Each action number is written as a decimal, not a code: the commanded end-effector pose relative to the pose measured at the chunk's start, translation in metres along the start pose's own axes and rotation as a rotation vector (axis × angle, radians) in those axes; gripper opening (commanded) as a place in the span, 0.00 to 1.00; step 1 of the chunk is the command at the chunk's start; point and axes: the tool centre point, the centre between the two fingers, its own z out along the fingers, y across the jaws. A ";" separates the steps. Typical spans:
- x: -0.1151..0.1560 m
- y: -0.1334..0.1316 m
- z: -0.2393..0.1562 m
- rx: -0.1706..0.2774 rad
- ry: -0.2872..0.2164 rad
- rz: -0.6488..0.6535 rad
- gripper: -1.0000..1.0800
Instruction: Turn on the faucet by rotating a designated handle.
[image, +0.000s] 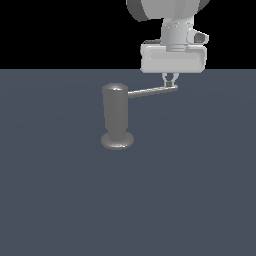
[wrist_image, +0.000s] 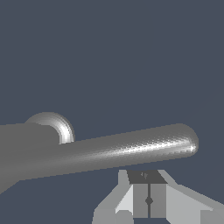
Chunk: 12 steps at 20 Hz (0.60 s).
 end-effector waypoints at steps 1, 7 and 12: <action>0.008 -0.003 0.007 0.002 -0.006 -0.002 0.00; 0.023 -0.003 0.009 0.001 -0.009 0.002 0.00; 0.035 -0.003 0.011 0.001 -0.011 0.005 0.00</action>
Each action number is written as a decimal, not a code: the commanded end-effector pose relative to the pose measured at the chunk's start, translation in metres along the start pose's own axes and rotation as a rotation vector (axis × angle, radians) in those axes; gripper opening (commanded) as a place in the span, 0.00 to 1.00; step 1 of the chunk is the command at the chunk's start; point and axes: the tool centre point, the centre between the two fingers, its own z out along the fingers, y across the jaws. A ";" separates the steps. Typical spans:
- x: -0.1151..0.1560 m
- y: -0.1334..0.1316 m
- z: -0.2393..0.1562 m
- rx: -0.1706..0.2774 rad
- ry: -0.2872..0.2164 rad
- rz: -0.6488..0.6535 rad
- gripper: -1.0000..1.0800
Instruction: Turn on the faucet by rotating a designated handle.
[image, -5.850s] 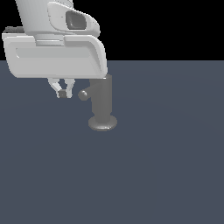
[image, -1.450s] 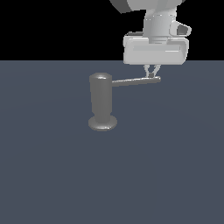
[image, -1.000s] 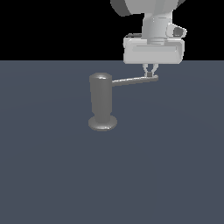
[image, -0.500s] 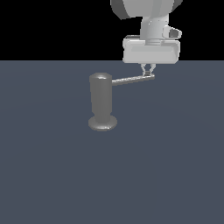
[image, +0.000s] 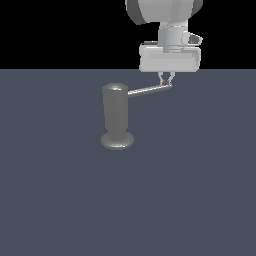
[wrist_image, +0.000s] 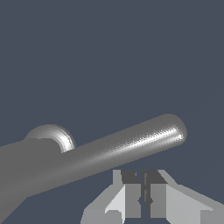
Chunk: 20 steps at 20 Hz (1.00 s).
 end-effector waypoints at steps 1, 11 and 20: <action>0.006 0.000 0.011 0.000 -0.011 0.003 0.00; 0.028 0.000 0.013 0.000 -0.015 0.009 0.00; 0.047 0.001 0.016 -0.001 -0.018 0.014 0.00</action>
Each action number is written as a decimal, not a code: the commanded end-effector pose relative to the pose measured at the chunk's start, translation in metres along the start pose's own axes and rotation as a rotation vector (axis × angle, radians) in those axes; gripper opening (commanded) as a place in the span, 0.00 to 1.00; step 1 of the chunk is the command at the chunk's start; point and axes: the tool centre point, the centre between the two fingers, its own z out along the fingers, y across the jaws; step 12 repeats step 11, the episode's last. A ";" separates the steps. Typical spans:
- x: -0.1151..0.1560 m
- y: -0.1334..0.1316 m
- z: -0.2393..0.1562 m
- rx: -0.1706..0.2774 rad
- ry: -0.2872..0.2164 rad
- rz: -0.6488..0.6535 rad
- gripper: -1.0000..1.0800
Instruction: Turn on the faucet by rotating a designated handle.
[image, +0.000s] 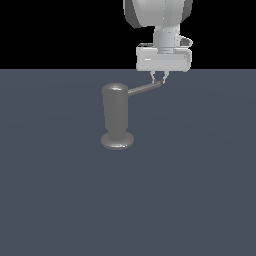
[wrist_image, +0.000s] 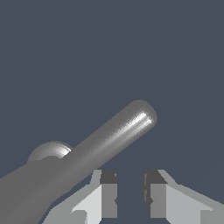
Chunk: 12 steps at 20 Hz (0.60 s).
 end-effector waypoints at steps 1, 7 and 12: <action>0.003 0.012 0.015 -0.006 -0.014 0.018 0.00; 0.014 0.013 0.016 -0.007 -0.016 0.021 0.00; 0.019 0.013 0.017 -0.007 -0.017 0.023 0.00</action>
